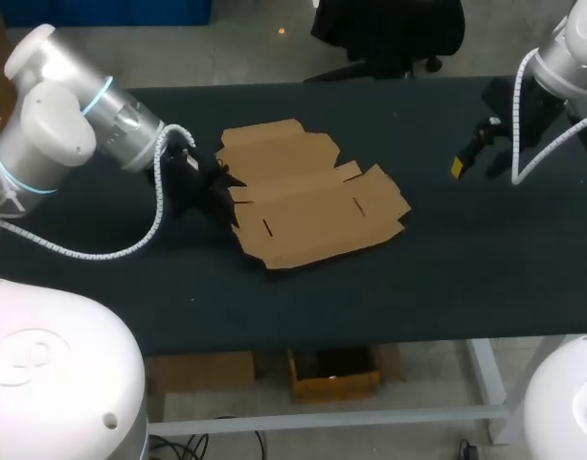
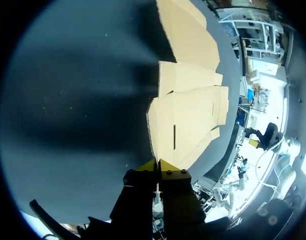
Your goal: Assemble the packaging by folding the flat box into shape, placing the metal phone stand inside, and closing the box properly
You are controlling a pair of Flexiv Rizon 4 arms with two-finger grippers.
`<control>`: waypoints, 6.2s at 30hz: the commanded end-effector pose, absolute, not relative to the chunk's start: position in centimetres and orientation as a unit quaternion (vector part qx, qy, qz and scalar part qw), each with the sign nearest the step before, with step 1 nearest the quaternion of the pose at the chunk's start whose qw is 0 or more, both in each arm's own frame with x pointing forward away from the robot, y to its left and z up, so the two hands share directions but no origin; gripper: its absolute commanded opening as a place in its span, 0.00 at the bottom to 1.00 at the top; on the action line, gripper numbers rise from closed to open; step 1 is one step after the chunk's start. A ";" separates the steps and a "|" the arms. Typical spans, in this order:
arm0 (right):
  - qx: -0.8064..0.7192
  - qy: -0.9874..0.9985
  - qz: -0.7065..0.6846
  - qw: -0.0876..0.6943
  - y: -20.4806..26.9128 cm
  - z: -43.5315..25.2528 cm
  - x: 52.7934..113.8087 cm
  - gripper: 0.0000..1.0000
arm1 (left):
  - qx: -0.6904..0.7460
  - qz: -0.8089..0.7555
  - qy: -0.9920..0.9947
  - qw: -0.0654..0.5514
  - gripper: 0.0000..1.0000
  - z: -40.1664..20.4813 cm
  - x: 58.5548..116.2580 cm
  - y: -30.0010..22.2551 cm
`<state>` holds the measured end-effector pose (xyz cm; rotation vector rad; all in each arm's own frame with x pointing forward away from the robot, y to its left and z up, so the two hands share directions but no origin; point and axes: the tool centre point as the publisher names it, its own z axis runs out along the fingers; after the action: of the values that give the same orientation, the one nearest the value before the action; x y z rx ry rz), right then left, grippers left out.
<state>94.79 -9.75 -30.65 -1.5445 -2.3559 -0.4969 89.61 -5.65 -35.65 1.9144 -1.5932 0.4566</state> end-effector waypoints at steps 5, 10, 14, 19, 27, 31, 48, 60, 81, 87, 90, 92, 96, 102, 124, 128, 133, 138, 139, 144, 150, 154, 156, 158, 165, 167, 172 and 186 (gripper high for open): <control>-0.535 -0.815 -0.170 0.143 -9.7 -30.4 94.8 1.00 | 0.722 0.135 -0.617 0.281 0.44 -36.4 91.0 -5.7; -0.535 -0.815 -0.170 0.143 -9.6 -30.4 94.7 1.00 | 0.732 0.139 -0.615 0.259 1.00 -36.4 91.1 -5.4; -0.534 -0.816 -0.171 0.143 -9.5 -30.4 94.7 1.00 | 0.751 0.156 -0.593 0.245 1.00 -36.1 91.0 -4.7; -0.533 -0.816 -0.171 0.144 -9.4 -30.5 94.7 1.00 | 0.756 0.190 -0.580 0.237 1.00 -35.3 90.0 -3.1; -0.531 -0.816 -0.174 0.145 -9.2 -30.5 94.7 1.00 | 0.744 0.212 -0.598 0.211 1.00 -34.1 89.0 -2.0; -0.531 -0.817 -0.174 0.145 -9.2 -30.5 94.7 1.00 | 0.737 0.222 -0.607 0.198 1.00 -32.9 88.9 -1.5; -0.537 -0.811 -0.180 0.145 -9.4 -30.6 94.1 1.00 | 0.736 0.247 -0.602 0.184 1.00 -31.9 88.3 -1.0; -0.537 -0.811 -0.182 0.144 -9.5 -30.3 93.9 1.00 | 0.727 0.255 -0.599 0.218 0.96 -36.0 89.1 -3.2; -0.534 -0.811 -0.183 0.150 -9.4 -30.5 93.7 1.00 | 0.722 0.274 -0.583 0.253 0.47 -38.7 90.7 -4.4; -0.534 -0.811 -0.183 0.151 -9.3 -30.5 93.7 1.00 | 0.725 0.263 -0.579 0.264 0.36 -39.4 91.2 -5.0; -0.535 -0.811 -0.182 0.153 -9.3 -30.6 93.7 1.00 | 0.729 0.256 -0.578 0.265 0.13 -39.7 91.4 -5.1; -0.536 -0.810 -0.182 0.153 -9.3 -30.6 93.7 1.00 | 0.730 0.253 -0.578 0.265 0.00 -39.7 91.5 -5.1; -0.537 -0.809 -0.182 0.154 -9.3 -30.7 93.7 1.00 | 0.728 0.241 -0.585 0.263 0.00 -39.1 91.7 -4.9; -0.539 -0.808 -0.182 0.156 -9.4 -30.9 93.7 1.00 | 0.711 0.226 -0.606 0.275 0.00 -37.5 91.5 -4.0; -0.539 -0.807 -0.181 0.162 -8.8 -31.1 93.9 1.00 | 0.677 0.223 -0.650 0.264 0.00 -37.7 88.1 -4.7; -0.538 -0.807 -0.181 0.162 -8.7 -31.0 93.8 1.00 | 0.667 0.226 -0.660 0.261 0.00 -37.8 87.9 -4.6; -0.539 -0.806 -0.181 0.163 -8.6 -31.1 93.7 1.00 | 0.662 0.226 -0.666 0.259 0.00 -37.9 88.1 -4.4; -0.539 -0.806 -0.181 0.163 -8.5 -31.1 93.6 1.00 | 0.660 0.229 -0.665 0.262 0.00 -37.9 88.6 -4.3; -0.540 -0.806 -0.181 0.163 -8.5 -31.1 93.6 1.00 | 0.660 0.230 -0.666 0.262 0.00 -37.9 88.6 -4.4; -0.540 -0.806 -0.181 0.162 -8.5 -30.9 93.5 1.00 | 0.663 0.224 -0.667 0.257 0.10 -38.1 88.6 -4.5; -0.540 -0.806 -0.182 0.162 -8.4 -30.9 93.4 1.00 | 0.678 0.226 -0.656 0.244 1.00 -37.5 88.5 -3.6; -0.541 -0.805 -0.188 0.156 -8.6 -30.4 93.1 1.00 | 0.692 0.231 -0.649 0.214 1.00 -35.5 88.1 -2.4; -0.543 -0.805 -0.189 0.150 -8.5 -30.2 92.9 1.00 | 0.694 0.232 -0.651 0.202 1.00 -34.4 87.8 -1.8; -0.546 -0.804 -0.190 0.141 -8.3 -29.9 92.7 1.00 | 0.702 0.232 -0.648 0.184 1.00 -33.3 87.6 -1.3; -0.557 -0.797 -0.201 0.116 -7.5 -30.0 93.0 1.00 | 0.712 0.239 -0.644 0.147 1.00 -30.2 87.7 0.1; -0.558 -0.797 -0.204 0.109 -7.2 -30.0 93.3 1.00 | 0.714 0.240 -0.642 0.141 1.00 -29.8 87.9 0.2; -0.551 -0.799 -0.218 0.098 -6.5 -29.9 94.2 1.00 | 0.711 0.246 -0.644 0.136 1.00 -28.7 88.3 0.6; -0.539 -0.803 -0.220 0.130 -5.4 -28.1 97.2 1.00 | 0.709 0.257 -0.647 0.114 0.84 -26.8 91.0 2.4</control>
<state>96.02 -5.42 -28.09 -1.6017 -2.3532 -0.6822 90.52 2.31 -27.05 2.0908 -1.8919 0.7592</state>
